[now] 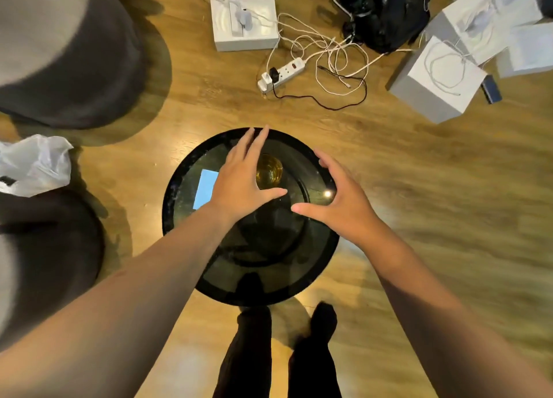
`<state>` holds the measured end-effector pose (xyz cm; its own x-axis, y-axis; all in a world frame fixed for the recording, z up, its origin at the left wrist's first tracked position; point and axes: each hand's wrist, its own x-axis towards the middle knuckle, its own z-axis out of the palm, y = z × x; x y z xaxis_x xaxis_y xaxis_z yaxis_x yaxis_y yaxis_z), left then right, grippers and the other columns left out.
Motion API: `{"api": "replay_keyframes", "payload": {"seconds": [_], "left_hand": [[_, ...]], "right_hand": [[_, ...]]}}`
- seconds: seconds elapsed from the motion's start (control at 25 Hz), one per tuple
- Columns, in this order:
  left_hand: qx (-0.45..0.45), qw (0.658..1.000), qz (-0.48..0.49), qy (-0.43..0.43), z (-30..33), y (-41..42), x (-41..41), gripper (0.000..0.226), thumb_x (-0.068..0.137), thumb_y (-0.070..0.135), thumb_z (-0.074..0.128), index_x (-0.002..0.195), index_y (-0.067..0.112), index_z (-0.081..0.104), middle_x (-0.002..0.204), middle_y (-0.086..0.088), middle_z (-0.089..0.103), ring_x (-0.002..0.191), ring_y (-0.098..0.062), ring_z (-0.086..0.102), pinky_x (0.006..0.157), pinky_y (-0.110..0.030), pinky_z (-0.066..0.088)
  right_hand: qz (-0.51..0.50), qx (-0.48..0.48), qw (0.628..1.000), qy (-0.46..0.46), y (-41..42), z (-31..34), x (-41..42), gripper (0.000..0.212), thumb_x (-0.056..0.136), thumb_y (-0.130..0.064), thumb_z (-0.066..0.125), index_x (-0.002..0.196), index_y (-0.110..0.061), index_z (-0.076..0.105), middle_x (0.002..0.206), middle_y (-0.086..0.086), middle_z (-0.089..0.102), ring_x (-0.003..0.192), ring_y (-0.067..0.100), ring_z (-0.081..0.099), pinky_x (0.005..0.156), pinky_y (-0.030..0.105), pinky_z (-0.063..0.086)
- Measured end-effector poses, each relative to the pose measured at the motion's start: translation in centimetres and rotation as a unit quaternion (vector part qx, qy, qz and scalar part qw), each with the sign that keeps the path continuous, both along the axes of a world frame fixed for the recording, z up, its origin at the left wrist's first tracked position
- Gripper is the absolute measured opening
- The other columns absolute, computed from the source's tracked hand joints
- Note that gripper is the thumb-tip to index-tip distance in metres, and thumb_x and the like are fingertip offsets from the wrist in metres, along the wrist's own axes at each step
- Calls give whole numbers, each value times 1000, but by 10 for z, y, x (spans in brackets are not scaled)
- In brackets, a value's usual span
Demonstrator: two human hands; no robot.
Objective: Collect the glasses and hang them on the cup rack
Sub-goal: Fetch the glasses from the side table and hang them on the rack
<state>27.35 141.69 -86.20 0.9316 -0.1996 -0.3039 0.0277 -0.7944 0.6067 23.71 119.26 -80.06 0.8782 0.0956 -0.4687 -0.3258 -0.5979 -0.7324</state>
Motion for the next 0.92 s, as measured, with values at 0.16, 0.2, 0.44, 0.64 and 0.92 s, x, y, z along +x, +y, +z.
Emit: {"api": "replay_keyframes", "payload": {"seconds": [0.16, 0.2, 0.44, 0.64, 0.92], "left_hand": [[17, 1000, -8, 13, -46, -8, -1, 130, 69, 60, 90, 165, 42, 3, 175, 4, 10, 159, -29, 16, 118, -57, 36], [11, 1000, -1, 16, -54, -10, -1, 130, 69, 59, 90, 165, 42, 3, 175, 4, 10, 159, -29, 16, 117, -56, 37], [-16, 999, 33, 16, -77, -17, -2, 127, 72, 50, 92, 165, 43, 5, 174, 5, 12, 158, -29, 19, 116, -51, 38], [-18, 998, 64, 13, -92, -17, 1, 120, 75, 39, 93, 164, 41, 12, 164, 5, 34, 150, -23, 38, 113, -45, 47], [-29, 997, 69, -10, -81, -7, -1, 110, 73, 49, 90, 160, 46, 22, 149, 12, 48, 140, -14, 47, 105, -35, 48]], "right_hand": [[1, 2, 1000, 9, 4, -37, 1, 105, 74, -47, 93, 158, -51, 29, 164, -16, 35, 153, 12, 29, 122, 53, 34], [2, 2, 1000, 11, 6, -44, 1, 106, 74, -46, 93, 159, -50, 30, 165, -16, 34, 153, 11, 29, 122, 52, 34], [3, 10, 1000, 24, 11, -64, 5, 108, 75, -43, 93, 161, -46, 28, 166, -13, 33, 153, 11, 31, 122, 51, 35], [-11, 19, 999, 39, 12, -71, -1, 108, 75, -42, 94, 160, -50, 27, 167, -14, 31, 153, 12, 30, 121, 51, 37], [-30, 38, 998, 35, 5, -74, -9, 109, 75, -39, 94, 160, -49, 27, 166, -11, 33, 151, 10, 33, 120, 49, 39]]}}
